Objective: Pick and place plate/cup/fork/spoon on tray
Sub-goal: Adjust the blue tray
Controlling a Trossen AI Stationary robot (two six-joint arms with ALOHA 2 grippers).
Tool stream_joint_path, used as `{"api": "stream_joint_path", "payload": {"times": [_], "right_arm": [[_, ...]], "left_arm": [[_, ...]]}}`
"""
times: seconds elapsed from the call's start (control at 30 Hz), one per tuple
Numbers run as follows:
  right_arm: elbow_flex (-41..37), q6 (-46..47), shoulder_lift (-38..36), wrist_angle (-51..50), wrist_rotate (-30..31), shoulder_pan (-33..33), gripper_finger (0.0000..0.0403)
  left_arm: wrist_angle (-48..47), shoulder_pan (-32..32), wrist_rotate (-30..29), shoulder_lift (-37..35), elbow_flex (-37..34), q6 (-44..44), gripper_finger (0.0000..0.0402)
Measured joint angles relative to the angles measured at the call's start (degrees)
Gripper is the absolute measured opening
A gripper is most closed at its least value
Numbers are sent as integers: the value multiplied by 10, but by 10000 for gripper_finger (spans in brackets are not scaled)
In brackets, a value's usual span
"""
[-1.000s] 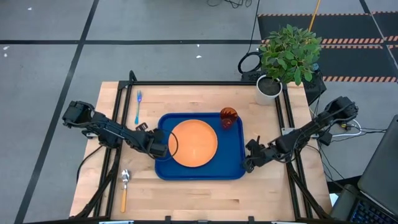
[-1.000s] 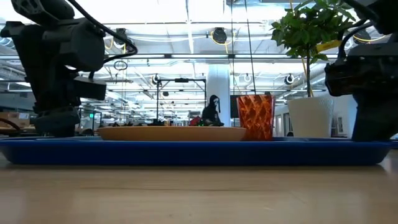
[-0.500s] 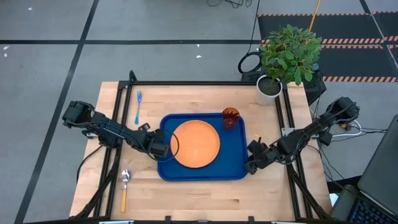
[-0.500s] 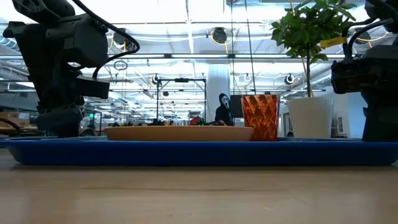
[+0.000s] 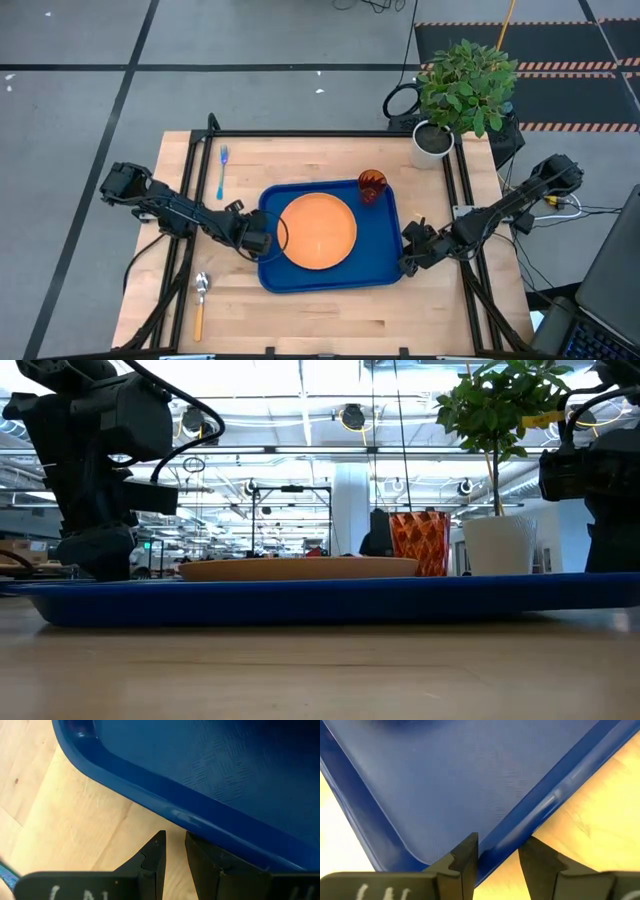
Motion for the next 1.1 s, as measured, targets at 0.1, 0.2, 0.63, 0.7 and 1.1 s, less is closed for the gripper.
{"api": "stream_joint_path", "payload": {"times": [0.1,0.2,0.63,0.7,1.1], "right_arm": [[0,-1,0,1,0,0,124],[1,0,0,1,0,0,139],[4,95,14,-2,-15,7,211],[4,123,18,-11,-27,7,212],[5,134,8,-63,-43,21,205]], "left_arm": [[0,0,0,0,0,0,81],[0,0,0,0,0,-1,81],[11,0,2,0,0,-2,81],[16,-1,3,-1,0,2,81],[26,-12,12,-1,0,27,81]]}}
